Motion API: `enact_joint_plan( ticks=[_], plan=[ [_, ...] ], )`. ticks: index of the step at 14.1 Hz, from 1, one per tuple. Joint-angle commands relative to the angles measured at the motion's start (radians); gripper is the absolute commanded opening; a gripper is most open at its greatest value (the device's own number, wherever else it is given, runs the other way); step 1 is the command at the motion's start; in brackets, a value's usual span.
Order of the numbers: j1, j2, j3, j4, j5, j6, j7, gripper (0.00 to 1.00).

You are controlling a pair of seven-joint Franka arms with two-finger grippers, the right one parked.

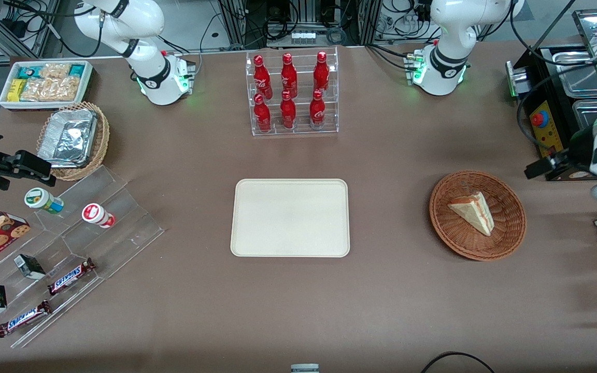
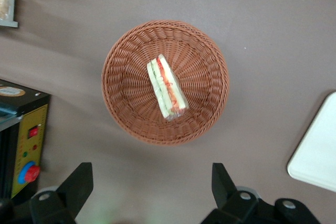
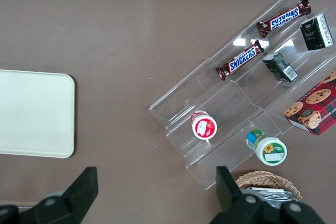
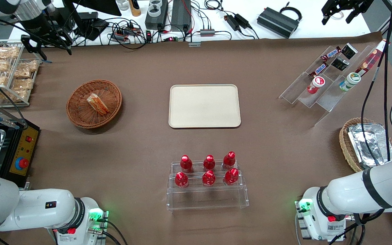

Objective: Place sandwich from basket to tray
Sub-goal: 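Lower the open left gripper over the sandwich in the wicker basket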

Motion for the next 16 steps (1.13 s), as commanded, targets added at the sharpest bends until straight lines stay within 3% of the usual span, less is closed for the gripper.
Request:
enact_joint_plan(
  ticks=[1,7,12,16],
  plan=[
    [0.0,-0.023,-0.007,-0.151,0.001,0.151,-0.064,1.0],
    [0.002,0.001,-0.006,-0.419,-0.008,0.495,-0.228,1.0],
    [0.0,0.127,-0.007,-0.473,-0.003,0.672,-0.379,1.0],
    [0.0,0.176,-0.002,-0.496,-0.005,0.706,-0.435,1.0]
  ],
)
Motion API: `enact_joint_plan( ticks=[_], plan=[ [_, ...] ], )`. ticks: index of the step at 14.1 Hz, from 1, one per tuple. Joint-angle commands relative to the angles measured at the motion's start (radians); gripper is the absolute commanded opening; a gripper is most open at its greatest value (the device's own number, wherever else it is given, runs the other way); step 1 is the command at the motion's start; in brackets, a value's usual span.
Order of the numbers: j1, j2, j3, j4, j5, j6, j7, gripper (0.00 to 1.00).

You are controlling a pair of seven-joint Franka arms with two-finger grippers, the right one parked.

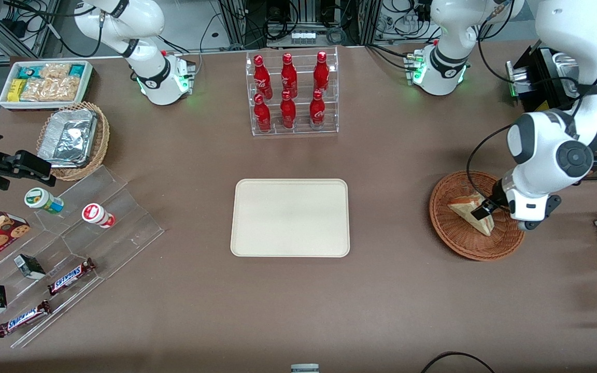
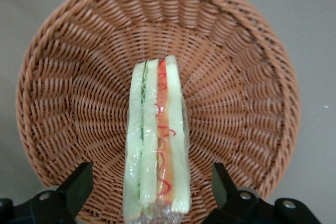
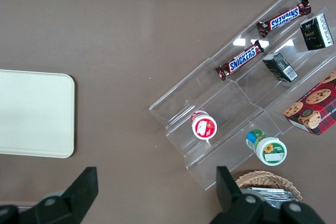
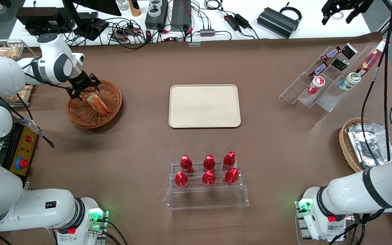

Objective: Place sandwich from basket to tray
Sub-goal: 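Close the left gripper on the wrapped sandwich, then lift the sandwich and carry it over the cream tray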

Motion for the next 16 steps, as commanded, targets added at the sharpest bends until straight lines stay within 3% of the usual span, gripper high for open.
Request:
enact_joint_plan(
  ticks=[1,3,7,11,16],
  plan=[
    [0.001,0.029,0.001,-0.015,0.0,0.045,-0.046,1.0],
    [0.001,0.047,0.002,-0.044,0.003,0.111,-0.044,0.97],
    [-0.002,0.066,0.002,-0.044,0.014,0.122,-0.036,0.57],
    [-0.005,-0.026,0.002,-0.014,0.026,-0.007,-0.012,0.36],
    [-0.093,-0.082,-0.006,0.173,0.104,-0.332,0.157,0.33]
  ],
)
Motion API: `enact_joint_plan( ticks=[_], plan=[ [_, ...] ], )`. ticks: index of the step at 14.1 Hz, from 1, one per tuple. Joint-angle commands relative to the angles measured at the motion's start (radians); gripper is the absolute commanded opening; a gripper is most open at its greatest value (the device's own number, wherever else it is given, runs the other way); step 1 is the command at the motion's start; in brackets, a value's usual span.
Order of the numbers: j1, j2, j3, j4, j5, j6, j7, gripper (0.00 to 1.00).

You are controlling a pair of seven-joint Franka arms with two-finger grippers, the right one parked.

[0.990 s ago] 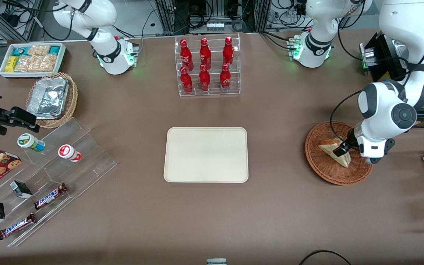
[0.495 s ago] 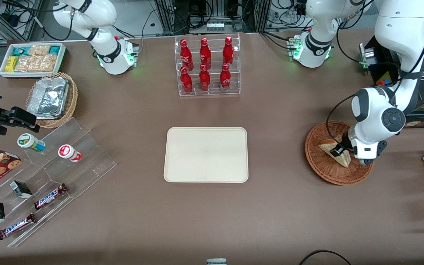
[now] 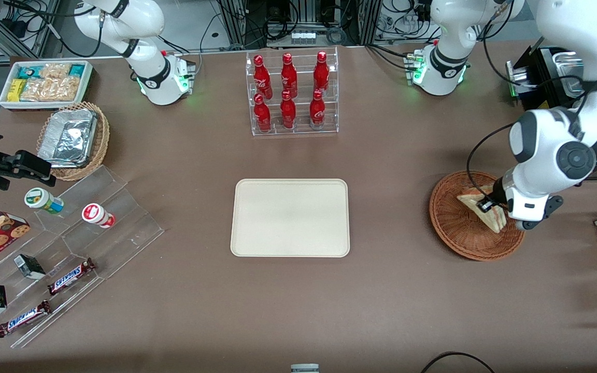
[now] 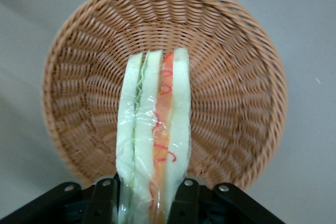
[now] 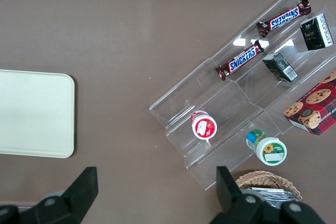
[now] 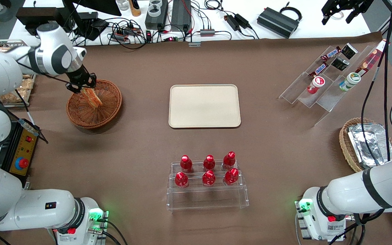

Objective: Place sandwich from basket to tray
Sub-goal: 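Lift the sandwich and carry it over the cream tray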

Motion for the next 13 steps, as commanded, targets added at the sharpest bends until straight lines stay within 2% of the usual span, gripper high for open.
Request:
enact_joint_plan(
  ticks=[1,6,9,11,13],
  plan=[
    [-0.078,-0.007,0.0,0.107,0.046,-0.137,0.047,0.33],
    [-0.291,0.12,-0.004,0.248,0.033,-0.113,0.045,0.32],
    [-0.377,0.209,-0.023,0.352,-0.046,-0.093,0.045,0.31],
    [-0.445,0.28,-0.034,0.405,-0.042,-0.067,0.044,0.34],
    [-0.523,0.328,-0.03,0.414,-0.036,-0.004,0.027,0.33]
  ],
)
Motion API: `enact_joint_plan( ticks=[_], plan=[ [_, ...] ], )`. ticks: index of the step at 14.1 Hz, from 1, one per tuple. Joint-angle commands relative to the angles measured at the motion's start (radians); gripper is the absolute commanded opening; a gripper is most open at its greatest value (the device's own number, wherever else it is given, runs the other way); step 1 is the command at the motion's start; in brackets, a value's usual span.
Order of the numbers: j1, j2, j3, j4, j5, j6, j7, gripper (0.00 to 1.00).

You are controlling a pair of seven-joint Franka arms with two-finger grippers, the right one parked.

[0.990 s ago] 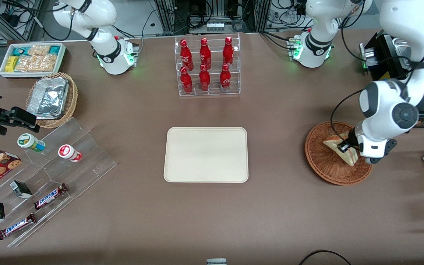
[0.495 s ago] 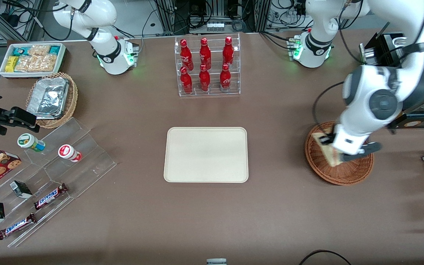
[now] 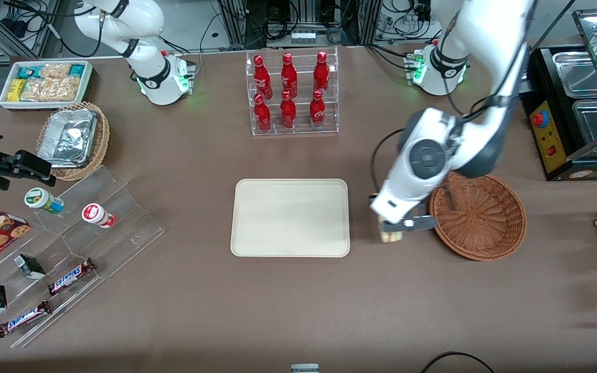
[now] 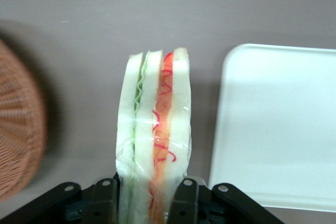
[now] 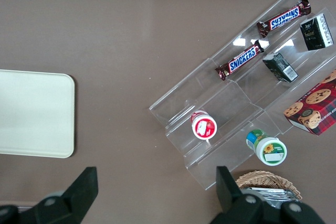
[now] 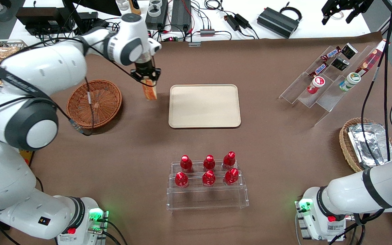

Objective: Place sandwich from basket to tray
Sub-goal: 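Lift the sandwich and carry it over the cream tray, then lower the sandwich onto the tray and open the left gripper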

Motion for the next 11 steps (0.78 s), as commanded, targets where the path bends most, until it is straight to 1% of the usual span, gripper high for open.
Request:
enact_joint_plan(
  ticks=[1,3,5,11],
  plan=[
    [-0.078,0.085,0.013,0.057,-0.007,0.057,-0.018,0.33],
    [-0.094,0.125,0.012,0.059,-0.011,0.118,-0.043,0.33],
    [-0.137,0.168,0.012,0.071,-0.008,0.152,-0.044,0.33],
    [-0.15,0.224,0.012,0.092,-0.022,0.178,-0.069,0.33]
  ],
)
